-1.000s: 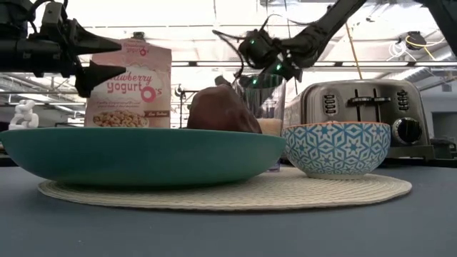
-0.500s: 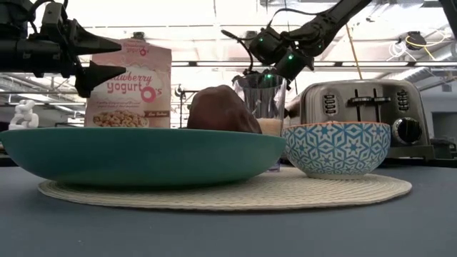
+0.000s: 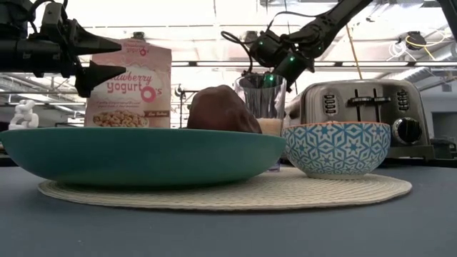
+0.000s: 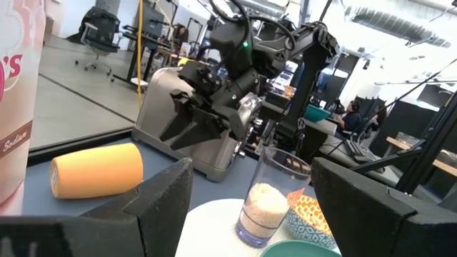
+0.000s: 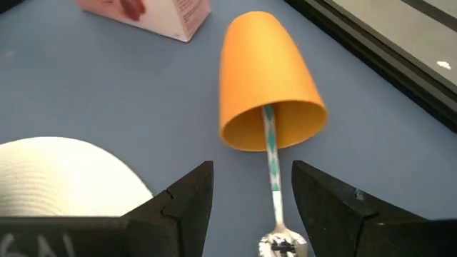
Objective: Arrange a breakfast setting
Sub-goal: Put the green spoon on the table to the right side of the orange bowl
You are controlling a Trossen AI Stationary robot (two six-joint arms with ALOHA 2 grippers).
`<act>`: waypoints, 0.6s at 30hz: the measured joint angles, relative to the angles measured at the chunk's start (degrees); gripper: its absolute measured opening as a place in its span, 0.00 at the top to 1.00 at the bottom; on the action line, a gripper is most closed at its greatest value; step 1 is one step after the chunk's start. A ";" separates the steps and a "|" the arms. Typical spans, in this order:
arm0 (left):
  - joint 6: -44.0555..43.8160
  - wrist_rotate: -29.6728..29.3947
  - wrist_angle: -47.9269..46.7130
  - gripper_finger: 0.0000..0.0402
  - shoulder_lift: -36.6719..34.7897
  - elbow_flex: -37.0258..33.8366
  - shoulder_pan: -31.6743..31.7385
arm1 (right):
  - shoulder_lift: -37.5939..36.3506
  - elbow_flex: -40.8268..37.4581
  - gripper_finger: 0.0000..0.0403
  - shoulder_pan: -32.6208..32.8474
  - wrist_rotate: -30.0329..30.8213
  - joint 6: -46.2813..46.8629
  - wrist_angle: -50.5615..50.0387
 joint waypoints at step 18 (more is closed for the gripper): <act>-0.05 -0.04 0.01 0.29 -0.01 0.00 -0.02 | 1.03 7.65 0.55 1.06 4.37 -7.27 -12.53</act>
